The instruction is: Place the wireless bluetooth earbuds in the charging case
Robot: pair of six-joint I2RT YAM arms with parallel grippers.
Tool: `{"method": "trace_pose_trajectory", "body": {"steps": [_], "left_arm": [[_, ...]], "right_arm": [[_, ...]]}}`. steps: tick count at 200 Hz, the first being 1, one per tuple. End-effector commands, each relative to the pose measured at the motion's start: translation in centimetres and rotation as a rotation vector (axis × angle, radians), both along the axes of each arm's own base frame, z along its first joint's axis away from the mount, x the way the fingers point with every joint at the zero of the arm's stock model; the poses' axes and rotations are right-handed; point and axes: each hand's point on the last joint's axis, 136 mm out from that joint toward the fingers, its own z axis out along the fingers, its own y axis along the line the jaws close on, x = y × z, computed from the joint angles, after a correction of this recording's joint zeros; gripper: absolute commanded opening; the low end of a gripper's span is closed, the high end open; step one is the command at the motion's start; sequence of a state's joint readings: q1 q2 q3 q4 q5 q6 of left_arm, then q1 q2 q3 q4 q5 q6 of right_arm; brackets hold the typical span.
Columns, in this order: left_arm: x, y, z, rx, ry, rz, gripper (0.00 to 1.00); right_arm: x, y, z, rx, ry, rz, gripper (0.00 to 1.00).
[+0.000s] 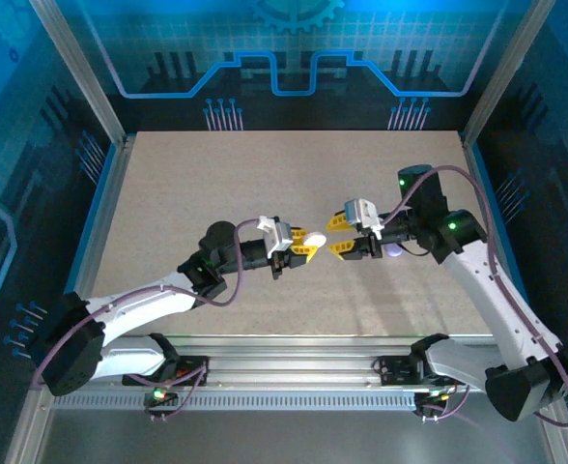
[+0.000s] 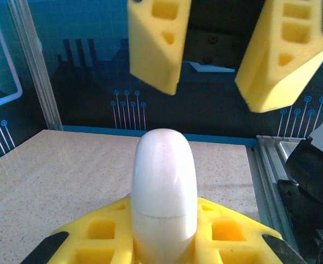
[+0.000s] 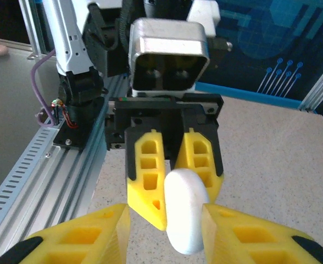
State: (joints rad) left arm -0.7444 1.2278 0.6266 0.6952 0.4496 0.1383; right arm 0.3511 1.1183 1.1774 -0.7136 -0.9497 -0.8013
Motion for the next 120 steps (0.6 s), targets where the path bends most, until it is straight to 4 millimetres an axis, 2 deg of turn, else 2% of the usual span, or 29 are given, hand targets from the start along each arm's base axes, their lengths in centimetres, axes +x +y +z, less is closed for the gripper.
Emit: {"method": "trace_pose_trajectory", "body": {"steps": [1, 51, 120], "left_arm": [[-0.3, 0.2, 0.9, -0.017, -0.034, -0.008, 0.07], [-0.5, 0.1, 0.9, -0.018, -0.035, -0.017, 0.07], [-0.6, 0.0, 1.0, -0.018, -0.037, -0.021, 0.07]], "right_arm": [[1.1, 0.1, -0.5, -0.016, 0.018, -0.02, 0.4], [1.1, 1.2, -1.3, -0.041, 0.035, 0.03, 0.4], [0.6, 2.1, -1.9, -0.056, 0.066, 0.095, 0.31]]}}
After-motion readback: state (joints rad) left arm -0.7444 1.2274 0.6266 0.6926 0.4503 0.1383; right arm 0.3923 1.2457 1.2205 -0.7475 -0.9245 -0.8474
